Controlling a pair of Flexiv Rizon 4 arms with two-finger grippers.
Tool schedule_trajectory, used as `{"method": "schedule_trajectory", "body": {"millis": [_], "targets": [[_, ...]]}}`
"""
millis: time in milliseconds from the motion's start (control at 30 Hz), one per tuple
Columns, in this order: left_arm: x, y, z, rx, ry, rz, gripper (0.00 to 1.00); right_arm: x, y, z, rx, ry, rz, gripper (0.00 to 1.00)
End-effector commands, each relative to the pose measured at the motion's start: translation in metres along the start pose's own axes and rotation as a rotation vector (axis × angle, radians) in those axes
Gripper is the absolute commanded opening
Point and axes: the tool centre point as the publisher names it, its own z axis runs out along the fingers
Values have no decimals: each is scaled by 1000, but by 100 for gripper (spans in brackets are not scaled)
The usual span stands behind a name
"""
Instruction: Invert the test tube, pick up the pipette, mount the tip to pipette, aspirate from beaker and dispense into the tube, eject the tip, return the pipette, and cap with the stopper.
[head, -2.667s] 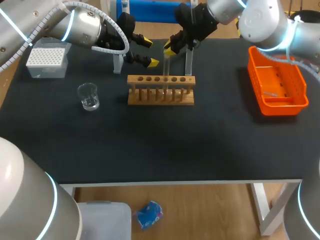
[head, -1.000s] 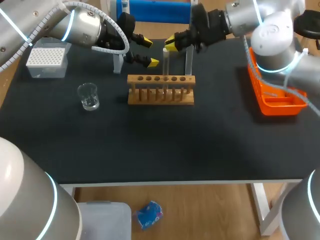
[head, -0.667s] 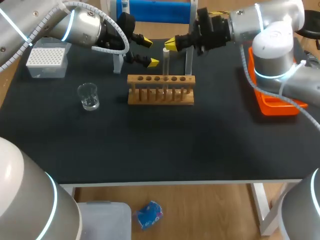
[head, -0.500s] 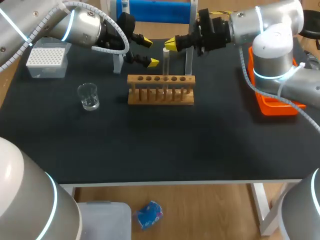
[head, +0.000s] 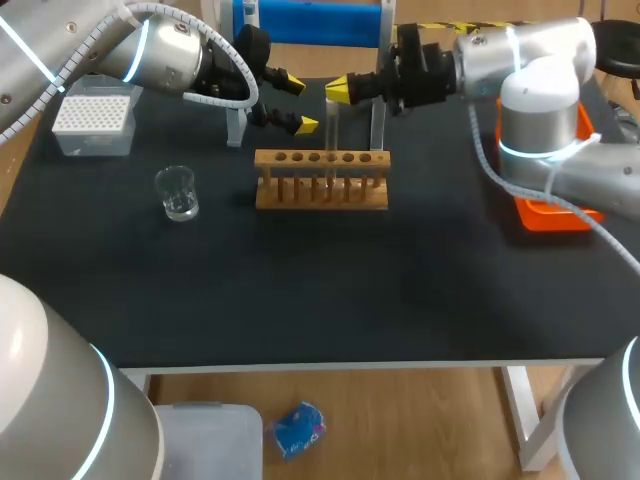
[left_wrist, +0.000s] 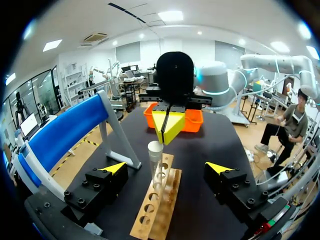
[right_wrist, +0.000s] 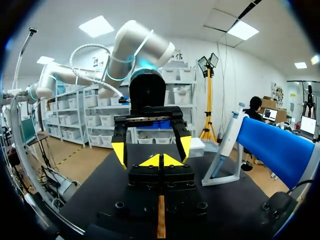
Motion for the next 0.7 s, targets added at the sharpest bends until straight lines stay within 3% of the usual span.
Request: {"method": "schedule_trajectory", "body": {"millis": [33,700], "targets": [[-5,1,0,3,238,2,100,-8,-6,1,-13,17,-6,0],[-5,1,0,3,238,2,100,-16,-21,9,-47,38,24,0]]}}
